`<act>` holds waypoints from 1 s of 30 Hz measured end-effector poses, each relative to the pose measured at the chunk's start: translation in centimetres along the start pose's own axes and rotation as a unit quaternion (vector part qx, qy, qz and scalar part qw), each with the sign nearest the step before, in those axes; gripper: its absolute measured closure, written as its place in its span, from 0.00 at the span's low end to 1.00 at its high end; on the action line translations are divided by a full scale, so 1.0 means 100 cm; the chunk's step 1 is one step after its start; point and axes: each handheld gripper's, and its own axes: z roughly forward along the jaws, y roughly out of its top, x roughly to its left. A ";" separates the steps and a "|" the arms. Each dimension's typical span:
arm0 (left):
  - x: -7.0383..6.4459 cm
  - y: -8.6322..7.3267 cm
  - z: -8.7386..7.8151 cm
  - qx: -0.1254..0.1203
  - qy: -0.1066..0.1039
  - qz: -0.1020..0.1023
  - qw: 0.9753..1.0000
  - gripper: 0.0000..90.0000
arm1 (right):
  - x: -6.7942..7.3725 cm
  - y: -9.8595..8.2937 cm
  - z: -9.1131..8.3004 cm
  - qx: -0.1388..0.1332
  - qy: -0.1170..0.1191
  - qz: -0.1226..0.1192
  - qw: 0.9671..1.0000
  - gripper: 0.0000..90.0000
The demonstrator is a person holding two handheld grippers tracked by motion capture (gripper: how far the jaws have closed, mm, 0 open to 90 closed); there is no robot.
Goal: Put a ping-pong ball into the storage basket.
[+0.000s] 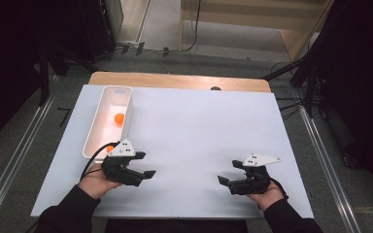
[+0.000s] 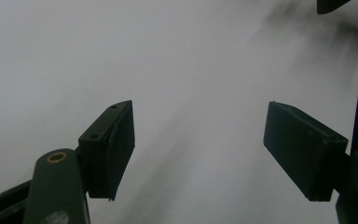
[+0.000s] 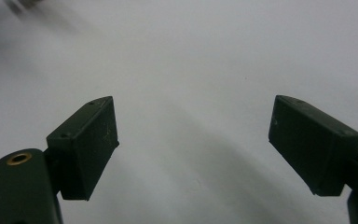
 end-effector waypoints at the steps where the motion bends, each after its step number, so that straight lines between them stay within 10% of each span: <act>1: 0.000 -0.001 0.000 0.000 0.002 0.002 1.000 0.28 | 0.000 0.000 0.000 0.000 0.000 0.000 1.000 0.16; 30: -0.007 -0.029 -0.008 0.015 0.007 0.023 1.000 0.28 | 0.000 -0.001 0.000 0.002 -0.002 0.002 1.000 0.16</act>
